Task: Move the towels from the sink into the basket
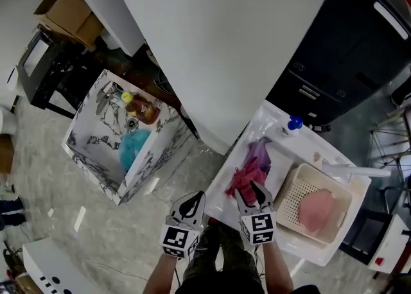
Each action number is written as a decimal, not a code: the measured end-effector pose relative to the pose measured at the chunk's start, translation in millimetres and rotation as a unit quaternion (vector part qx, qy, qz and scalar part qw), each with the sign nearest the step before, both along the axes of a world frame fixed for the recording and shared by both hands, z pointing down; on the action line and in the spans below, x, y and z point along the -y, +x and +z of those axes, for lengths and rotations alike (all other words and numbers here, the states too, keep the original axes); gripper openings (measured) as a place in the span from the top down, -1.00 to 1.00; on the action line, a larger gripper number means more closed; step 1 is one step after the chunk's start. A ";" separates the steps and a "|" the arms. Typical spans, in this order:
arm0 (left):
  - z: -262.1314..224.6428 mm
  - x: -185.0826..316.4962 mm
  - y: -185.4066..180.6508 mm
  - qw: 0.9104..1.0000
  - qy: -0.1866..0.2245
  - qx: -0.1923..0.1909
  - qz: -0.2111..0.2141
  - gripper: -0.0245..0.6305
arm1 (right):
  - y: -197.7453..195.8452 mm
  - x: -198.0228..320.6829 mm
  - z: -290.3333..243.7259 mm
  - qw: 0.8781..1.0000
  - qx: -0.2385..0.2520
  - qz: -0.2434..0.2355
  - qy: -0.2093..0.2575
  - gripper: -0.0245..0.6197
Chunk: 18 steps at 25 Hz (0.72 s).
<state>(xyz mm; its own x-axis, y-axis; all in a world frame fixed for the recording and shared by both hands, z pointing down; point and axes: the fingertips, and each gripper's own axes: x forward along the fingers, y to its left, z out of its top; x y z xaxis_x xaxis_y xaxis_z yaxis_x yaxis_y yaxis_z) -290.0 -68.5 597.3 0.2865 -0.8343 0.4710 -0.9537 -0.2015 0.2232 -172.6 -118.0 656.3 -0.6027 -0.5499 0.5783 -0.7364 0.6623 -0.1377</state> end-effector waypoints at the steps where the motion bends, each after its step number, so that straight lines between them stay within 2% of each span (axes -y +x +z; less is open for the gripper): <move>1: 1.1 0.1 -0.8 1.000 -0.002 0.000 -0.002 0.92 | -0.6 1.1 3.1 1.000 -0.004 0.000 -0.001 0.29; 15: 21.9 -4.6 -6.2 0.999 -0.027 -0.005 -0.019 0.92 | -10.8 5.9 41.2 0.998 -0.044 -0.031 -0.027 0.28; 17: 21.9 -4.6 -7.1 0.999 -0.027 -0.005 -0.021 0.92 | -11.2 5.6 43.9 0.998 -0.051 -0.037 -0.026 0.33; 18: 21.7 -4.6 -7.0 0.999 -0.027 -0.005 -0.022 0.92 | -10.1 6.4 44.5 0.997 -0.056 -0.037 -0.023 0.43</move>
<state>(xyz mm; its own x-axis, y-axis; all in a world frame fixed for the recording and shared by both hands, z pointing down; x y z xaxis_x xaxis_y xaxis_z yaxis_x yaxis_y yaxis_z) -296.9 -63.9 619.0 0.2553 -0.8195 0.5131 -0.9590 -0.1471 0.2422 -182.7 -124.4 700.8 -0.5706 -0.4773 0.6683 -0.6980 0.7107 -0.0883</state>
